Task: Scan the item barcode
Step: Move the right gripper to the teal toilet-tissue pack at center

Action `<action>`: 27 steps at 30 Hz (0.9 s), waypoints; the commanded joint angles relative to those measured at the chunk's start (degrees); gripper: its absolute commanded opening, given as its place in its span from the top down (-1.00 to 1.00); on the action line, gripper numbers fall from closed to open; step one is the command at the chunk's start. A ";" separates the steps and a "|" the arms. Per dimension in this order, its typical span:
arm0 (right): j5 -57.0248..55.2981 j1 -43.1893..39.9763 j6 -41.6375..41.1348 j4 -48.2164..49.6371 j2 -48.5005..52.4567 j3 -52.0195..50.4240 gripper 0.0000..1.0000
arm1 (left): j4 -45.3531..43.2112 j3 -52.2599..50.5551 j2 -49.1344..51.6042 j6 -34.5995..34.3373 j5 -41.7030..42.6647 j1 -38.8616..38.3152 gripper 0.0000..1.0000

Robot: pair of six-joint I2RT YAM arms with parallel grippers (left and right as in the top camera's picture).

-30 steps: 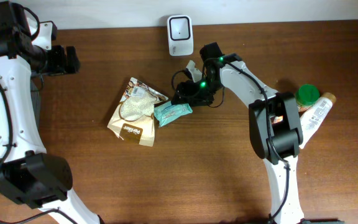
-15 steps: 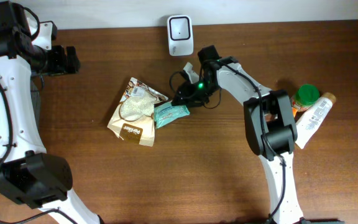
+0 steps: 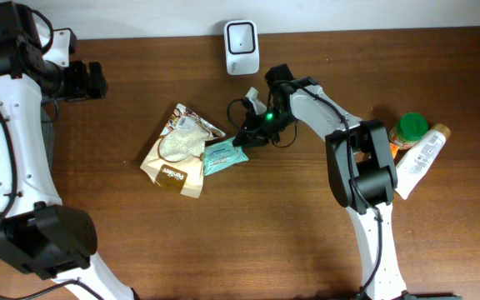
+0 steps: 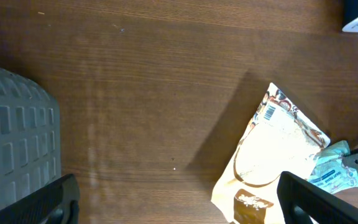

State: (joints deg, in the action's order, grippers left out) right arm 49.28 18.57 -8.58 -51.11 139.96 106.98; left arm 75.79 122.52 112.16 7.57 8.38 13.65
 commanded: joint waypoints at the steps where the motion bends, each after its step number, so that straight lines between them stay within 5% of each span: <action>1: -0.79 0.02 0.68 -0.09 0.44 -0.90 0.91 | -0.09 0.26 -0.15 0.90 0.59 0.50 -0.99; 13: -10.99 -1.27 0.79 -5.62 -6.91 -0.90 0.90 | -0.09 0.26 -0.15 0.90 0.59 0.50 -0.98; 14: -10.99 -1.09 0.79 -5.51 -6.84 -0.90 0.82 | -0.09 0.26 -0.15 0.90 0.59 0.52 -0.98; 16: -10.99 -0.50 0.74 -4.57 -6.49 -0.90 0.20 | -0.09 0.26 -0.15 0.90 0.59 0.52 -0.99; 18: -10.97 -0.11 0.76 -4.59 -6.10 -0.92 -0.22 | -0.09 0.26 -0.15 0.90 0.59 0.50 -0.98; 27: -8.50 0.57 0.81 -4.79 -3.87 -1.07 -0.39 | -1.38 0.26 -0.15 0.87 2.19 0.50 -0.99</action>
State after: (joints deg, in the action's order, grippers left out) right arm 38.92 18.59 -8.32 -55.75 134.63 106.30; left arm 75.68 122.52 112.16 7.55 8.40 13.65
